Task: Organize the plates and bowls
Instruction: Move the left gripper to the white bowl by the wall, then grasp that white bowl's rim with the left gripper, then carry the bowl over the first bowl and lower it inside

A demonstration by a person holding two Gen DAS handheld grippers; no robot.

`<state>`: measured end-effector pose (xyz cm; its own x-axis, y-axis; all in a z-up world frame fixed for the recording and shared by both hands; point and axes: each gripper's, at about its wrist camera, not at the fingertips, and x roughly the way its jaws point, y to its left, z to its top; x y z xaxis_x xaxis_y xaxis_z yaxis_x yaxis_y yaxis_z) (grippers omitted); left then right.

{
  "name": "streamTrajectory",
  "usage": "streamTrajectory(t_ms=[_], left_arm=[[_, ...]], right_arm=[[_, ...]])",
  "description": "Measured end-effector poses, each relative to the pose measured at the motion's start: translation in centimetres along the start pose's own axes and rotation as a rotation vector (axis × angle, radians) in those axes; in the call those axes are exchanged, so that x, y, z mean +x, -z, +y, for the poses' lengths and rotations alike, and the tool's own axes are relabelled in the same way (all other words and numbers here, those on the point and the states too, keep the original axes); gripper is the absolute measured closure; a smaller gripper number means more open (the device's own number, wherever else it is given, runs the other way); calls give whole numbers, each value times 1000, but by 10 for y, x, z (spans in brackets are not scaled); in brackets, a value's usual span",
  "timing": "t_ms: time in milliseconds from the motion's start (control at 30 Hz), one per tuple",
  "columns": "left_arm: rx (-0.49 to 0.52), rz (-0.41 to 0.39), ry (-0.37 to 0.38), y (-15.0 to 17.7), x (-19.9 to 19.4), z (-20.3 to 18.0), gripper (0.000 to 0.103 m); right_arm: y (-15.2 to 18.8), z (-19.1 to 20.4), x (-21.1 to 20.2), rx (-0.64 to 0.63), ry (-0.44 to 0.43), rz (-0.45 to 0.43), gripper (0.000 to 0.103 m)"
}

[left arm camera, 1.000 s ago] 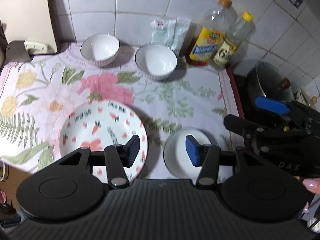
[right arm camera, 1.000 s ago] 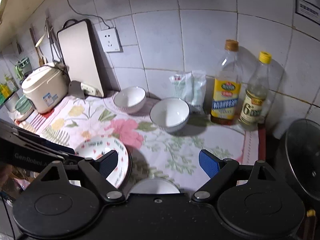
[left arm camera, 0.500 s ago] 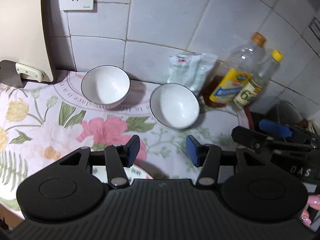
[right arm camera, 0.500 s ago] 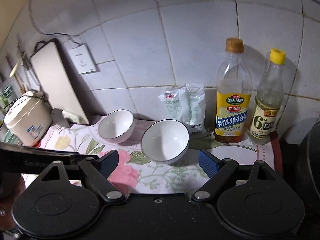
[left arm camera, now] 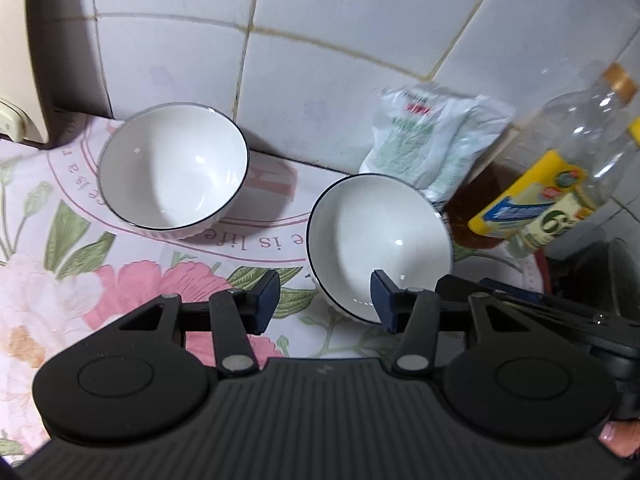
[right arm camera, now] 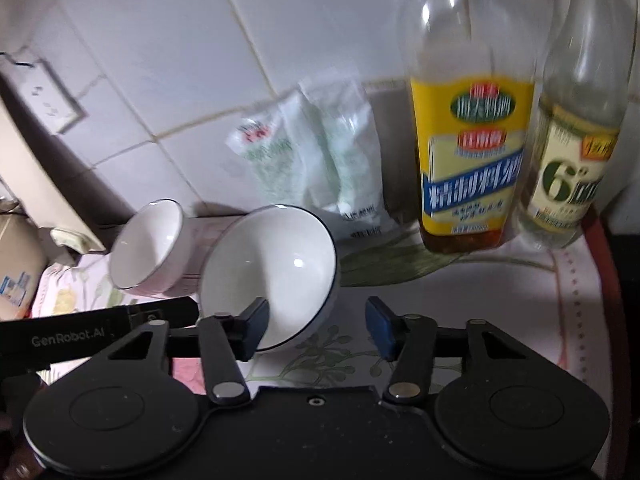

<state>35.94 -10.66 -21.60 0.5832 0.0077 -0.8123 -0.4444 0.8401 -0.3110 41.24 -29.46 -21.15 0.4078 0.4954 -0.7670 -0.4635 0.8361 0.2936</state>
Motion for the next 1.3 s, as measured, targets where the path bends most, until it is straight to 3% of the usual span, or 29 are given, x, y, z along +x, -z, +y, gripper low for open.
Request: streamTrajectory(t_ms=[133,267,400,467,567,800,1000,1300], left_arm=[[-5,9,-7,-1,21,-2,58],[-30,36,18,-2,36,-2,68],[-76,12,14,-1,40,1,69],[-75,14,8,1,43,2,76],[-78,37,-14,4,47,2,84],[-80,50,-28,14,28,-7,84],[22,79,-51,23,-8,-34,84],[53,76,-55,50,-85,-67,85]], right_arm=[[1,-5,21,24,10,24,58],[-1,-9,37,58,10,54,71],[-3,-12,43,113,-1,62,74],[-3,-13,45,134,-3,67,83],[-2,-12,46,146,-1,72,84],[-2,-7,34,189,1,80,84],[4,-6,-8,191,-5,85,84],[27,-13,-85,214,-51,106,84]])
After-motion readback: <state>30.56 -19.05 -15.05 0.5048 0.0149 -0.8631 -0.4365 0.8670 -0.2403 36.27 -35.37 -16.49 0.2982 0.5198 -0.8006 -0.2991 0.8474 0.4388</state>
